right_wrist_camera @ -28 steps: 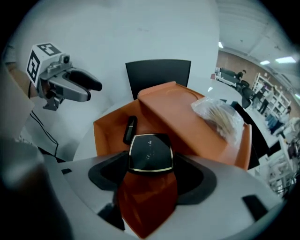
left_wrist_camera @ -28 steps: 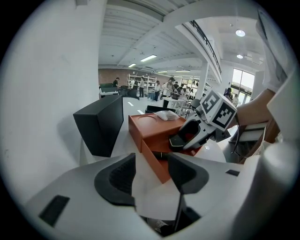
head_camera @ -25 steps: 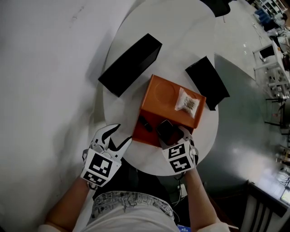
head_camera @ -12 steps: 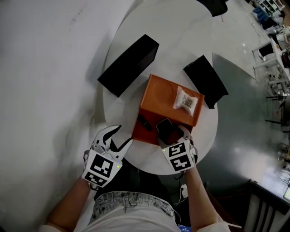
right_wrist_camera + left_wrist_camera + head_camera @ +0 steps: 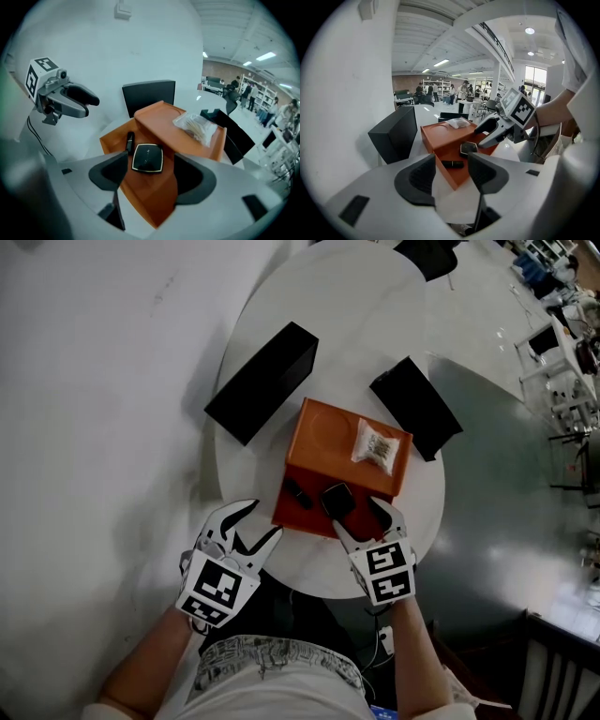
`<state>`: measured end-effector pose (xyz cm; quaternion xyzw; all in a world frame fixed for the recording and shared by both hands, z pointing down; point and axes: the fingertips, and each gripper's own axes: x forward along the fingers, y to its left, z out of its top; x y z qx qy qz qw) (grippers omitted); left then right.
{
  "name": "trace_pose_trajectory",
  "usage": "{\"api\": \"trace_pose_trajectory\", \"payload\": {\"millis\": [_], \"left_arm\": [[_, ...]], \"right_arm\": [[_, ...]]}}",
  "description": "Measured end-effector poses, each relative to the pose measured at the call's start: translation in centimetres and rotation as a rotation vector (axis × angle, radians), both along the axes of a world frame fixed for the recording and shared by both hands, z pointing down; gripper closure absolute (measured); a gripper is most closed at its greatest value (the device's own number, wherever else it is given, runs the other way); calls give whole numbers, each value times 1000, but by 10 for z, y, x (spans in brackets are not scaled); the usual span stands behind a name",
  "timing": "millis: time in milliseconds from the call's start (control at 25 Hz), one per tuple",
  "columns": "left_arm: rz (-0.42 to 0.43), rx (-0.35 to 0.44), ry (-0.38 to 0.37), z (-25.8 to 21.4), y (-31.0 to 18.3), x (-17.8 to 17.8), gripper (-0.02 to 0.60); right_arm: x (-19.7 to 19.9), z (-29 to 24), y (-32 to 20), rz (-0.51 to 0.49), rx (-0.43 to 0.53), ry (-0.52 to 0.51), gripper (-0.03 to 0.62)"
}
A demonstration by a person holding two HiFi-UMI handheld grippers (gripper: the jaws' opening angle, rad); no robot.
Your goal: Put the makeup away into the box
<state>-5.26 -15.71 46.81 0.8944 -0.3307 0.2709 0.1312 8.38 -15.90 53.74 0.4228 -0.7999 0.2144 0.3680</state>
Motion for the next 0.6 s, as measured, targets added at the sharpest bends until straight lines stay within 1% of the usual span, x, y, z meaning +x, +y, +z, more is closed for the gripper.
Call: {"api": "trace_pose_trajectory", "payload": {"millis": [280,400,600], "left_arm": [[24,76,20,-31,-2,12,344],[37,103,31,-43,-1,17,344],[57,142,56,-62,4,23,344]], "right_arm": [[8,-39,8,60,94,-64,322],[10,-53,14,73,135,-66,350],[15,-73,24,112,185,-79,376]]}}
